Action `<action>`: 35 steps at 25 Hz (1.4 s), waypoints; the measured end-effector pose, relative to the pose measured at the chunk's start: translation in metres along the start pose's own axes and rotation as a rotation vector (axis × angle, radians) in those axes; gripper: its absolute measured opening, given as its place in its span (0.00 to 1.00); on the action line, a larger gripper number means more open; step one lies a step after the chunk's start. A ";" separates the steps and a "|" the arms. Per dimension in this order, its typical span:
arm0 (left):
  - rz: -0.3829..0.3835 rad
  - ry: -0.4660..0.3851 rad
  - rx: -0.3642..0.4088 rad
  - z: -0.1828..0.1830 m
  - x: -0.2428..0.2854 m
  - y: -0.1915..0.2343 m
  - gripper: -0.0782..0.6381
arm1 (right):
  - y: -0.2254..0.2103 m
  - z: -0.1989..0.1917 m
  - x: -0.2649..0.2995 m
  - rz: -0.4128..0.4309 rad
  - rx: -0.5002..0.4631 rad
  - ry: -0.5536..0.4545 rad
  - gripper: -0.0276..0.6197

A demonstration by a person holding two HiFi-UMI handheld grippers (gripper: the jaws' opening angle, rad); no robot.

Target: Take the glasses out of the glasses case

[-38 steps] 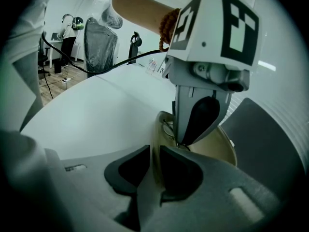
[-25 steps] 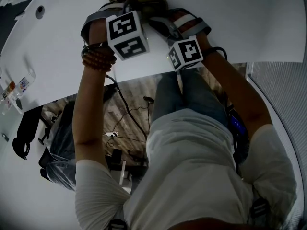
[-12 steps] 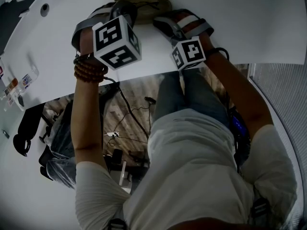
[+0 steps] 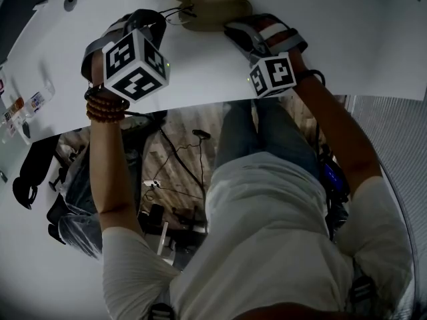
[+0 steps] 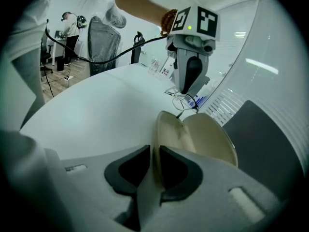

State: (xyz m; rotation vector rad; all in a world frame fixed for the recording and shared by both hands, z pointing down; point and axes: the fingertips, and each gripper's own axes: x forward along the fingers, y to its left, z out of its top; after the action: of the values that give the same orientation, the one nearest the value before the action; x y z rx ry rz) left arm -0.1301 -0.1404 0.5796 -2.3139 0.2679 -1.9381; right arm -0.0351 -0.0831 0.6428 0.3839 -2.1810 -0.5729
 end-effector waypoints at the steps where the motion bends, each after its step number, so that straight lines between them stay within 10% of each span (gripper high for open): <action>1: -0.001 0.008 -0.010 -0.007 0.000 0.000 0.12 | -0.001 0.000 -0.001 0.001 0.001 0.002 0.14; 14: -0.023 0.067 -0.149 -0.080 0.017 -0.011 0.12 | -0.005 0.000 -0.006 -0.001 0.006 0.021 0.13; 35: -0.039 0.055 -0.173 -0.085 0.045 -0.008 0.12 | -0.011 -0.001 -0.002 -0.015 0.012 0.017 0.12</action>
State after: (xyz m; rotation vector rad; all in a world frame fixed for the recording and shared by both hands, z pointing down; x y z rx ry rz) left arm -0.2058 -0.1394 0.6396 -2.3883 0.4144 -2.0767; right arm -0.0324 -0.0914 0.6362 0.4106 -2.1683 -0.5632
